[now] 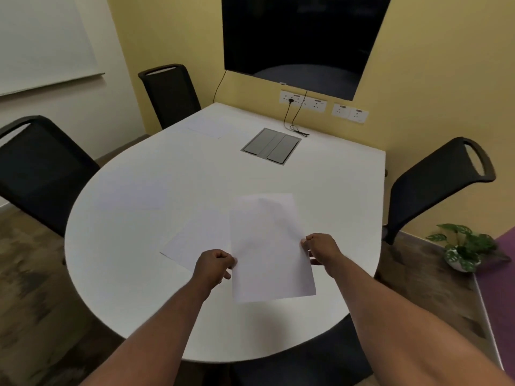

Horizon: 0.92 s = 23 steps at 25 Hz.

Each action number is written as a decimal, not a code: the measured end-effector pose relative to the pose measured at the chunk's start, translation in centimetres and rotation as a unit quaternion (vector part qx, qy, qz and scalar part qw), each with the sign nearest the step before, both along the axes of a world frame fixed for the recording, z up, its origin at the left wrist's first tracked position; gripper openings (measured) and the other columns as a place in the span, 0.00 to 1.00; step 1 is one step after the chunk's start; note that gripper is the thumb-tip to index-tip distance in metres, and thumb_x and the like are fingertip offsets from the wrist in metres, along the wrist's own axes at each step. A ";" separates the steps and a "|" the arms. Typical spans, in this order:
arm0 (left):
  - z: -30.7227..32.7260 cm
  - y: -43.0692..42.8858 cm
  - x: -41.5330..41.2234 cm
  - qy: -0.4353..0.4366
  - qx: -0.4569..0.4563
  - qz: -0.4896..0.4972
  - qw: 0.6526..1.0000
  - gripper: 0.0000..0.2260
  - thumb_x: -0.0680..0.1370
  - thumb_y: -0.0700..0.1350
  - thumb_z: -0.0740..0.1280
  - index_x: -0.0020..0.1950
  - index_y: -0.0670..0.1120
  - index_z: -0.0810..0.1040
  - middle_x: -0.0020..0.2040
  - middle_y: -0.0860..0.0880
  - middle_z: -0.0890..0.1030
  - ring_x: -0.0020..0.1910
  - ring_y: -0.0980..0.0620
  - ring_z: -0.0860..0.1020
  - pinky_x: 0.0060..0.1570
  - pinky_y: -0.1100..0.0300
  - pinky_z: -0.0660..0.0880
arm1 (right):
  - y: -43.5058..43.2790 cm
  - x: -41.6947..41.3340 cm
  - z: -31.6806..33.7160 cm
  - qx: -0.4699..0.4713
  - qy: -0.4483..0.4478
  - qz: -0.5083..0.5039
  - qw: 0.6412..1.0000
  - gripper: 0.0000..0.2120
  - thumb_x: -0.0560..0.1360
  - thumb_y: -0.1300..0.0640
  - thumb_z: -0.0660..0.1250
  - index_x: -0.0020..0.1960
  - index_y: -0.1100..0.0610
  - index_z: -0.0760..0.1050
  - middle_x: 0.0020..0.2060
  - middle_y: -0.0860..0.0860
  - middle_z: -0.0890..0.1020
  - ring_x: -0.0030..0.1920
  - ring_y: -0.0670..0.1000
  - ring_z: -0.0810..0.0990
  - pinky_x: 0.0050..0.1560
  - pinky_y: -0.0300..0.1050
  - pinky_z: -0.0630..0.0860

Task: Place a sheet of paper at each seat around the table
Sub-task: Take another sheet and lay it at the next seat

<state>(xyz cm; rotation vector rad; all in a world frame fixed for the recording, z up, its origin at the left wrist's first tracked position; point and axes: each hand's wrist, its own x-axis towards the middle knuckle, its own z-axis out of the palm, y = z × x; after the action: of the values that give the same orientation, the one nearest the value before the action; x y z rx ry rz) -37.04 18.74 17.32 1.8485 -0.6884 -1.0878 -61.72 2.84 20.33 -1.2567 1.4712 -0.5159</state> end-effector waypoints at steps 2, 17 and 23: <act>-1.2 -0.7 -1.5 -0.004 0.030 0.022 0.999 0.04 0.72 0.40 0.73 0.39 0.41 0.81 0.40 0.45 0.86 0.28 0.51 0.81 0.28 0.62 0.68 | -1.9 -0.4 -2.0 0.010 0.014 0.028 0.999 0.08 0.76 0.64 0.65 0.47 0.70 0.78 0.41 0.57 0.77 0.40 0.55 0.75 0.37 0.45 0.78; -11.4 -3.8 -7.4 -0.045 0.164 0.125 0.977 0.06 0.72 0.44 0.76 0.39 0.43 0.83 0.39 0.50 0.85 0.30 0.54 0.84 0.33 0.64 0.71 | -7.3 -1.8 -16.8 -0.009 0.166 0.125 0.978 0.07 0.75 0.59 0.70 0.41 0.61 0.82 0.37 0.52 0.83 0.38 0.53 0.78 0.37 0.42 0.71; -14.3 -5.7 -8.6 -0.040 0.191 0.143 0.970 0.05 0.72 0.43 0.76 0.39 0.43 0.82 0.38 0.49 0.85 0.31 0.50 0.85 0.39 0.62 0.77 | -8.1 -1.8 -20.1 -0.012 0.212 0.125 0.969 0.03 0.74 0.58 0.70 0.42 0.52 0.79 0.40 0.48 0.82 0.36 0.44 0.76 0.32 0.35 0.66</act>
<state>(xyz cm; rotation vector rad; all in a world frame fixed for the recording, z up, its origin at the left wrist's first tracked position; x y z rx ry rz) -45.65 13.06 3.00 2.2478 -0.2511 -1.0078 -63.53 -5.25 0.27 -1.6156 1.6236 -0.0953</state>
